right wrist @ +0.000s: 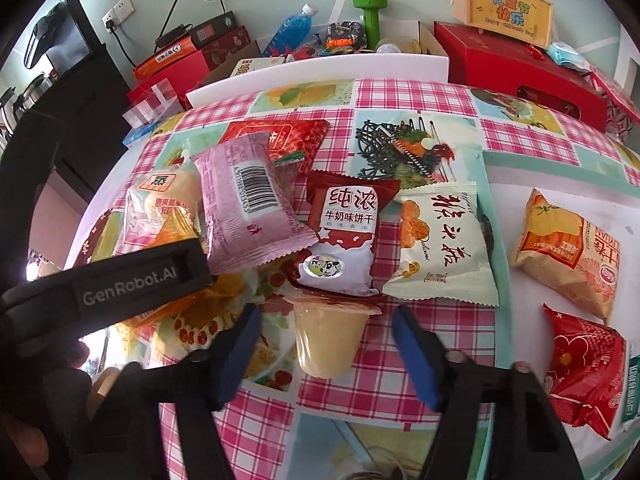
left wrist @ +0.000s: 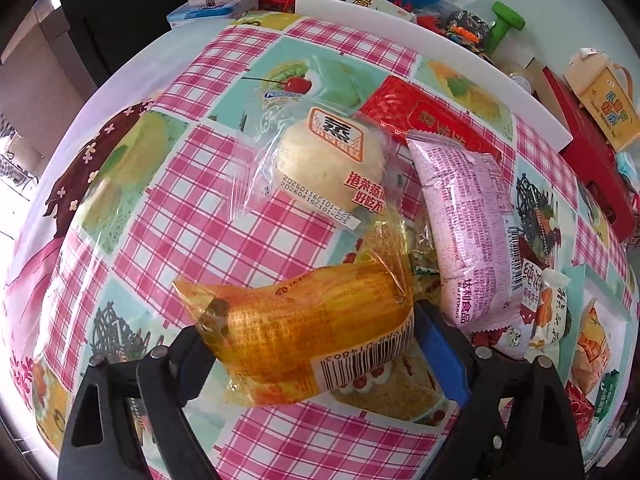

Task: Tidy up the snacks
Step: 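Grasp the orange bread packet with the left tool while the right tool grasps the pudding cup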

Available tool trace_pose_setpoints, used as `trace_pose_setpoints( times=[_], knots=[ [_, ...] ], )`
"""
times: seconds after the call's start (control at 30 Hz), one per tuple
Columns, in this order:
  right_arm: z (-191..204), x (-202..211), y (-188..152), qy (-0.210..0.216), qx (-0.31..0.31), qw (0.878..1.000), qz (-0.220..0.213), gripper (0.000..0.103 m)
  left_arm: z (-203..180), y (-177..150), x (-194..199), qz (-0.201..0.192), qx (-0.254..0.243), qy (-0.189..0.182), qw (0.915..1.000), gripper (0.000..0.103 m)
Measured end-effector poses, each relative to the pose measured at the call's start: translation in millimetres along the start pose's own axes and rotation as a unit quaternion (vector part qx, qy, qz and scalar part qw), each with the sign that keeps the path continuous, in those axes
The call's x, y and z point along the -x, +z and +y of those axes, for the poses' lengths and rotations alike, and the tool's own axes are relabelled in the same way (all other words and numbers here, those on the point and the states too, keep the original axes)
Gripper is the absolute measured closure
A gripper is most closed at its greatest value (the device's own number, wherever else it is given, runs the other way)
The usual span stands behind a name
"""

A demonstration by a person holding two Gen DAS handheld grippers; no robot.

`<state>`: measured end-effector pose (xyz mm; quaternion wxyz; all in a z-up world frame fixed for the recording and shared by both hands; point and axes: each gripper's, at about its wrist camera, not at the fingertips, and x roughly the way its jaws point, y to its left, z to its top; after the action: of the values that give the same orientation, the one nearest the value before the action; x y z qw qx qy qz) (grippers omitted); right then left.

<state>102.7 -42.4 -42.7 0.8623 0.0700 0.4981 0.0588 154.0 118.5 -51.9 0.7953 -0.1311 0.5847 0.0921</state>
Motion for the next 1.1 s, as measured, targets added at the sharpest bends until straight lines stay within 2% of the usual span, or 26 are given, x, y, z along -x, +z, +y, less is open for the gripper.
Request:
trace_pose_setpoints(
  times=[0.1, 0.2, 0.37, 0.67, 1.1],
  knots=[
    [-4, 1, 0, 0.001, -0.003, 1.000, 0.000, 0.055, -2, -2, 3, -0.004, -0.003, -0.001, 1.0000, 0.016],
    [-6, 2, 0, 0.004, -0.004, 1.000, 0.001, 0.058, -6, -4, 7, -0.007, -0.008, 0.002, 0.9999, 0.019],
    [-8, 4, -1, 0.007, -0.001, 1.000, 0.003, 0.058, -14, -9, 15, -0.010, -0.021, -0.001, 0.9997, 0.024],
    [-13, 17, -5, 0.013, 0.002, 1.000, -0.001, 0.058, -27, -26, 26, -0.014, -0.032, -0.008, 0.9994, 0.025],
    [-17, 54, -12, 0.023, 0.021, 0.999, -0.031, 0.058, -26, -41, 65, -0.051, -0.039, -0.027, 0.9976, 0.025]
  ],
)
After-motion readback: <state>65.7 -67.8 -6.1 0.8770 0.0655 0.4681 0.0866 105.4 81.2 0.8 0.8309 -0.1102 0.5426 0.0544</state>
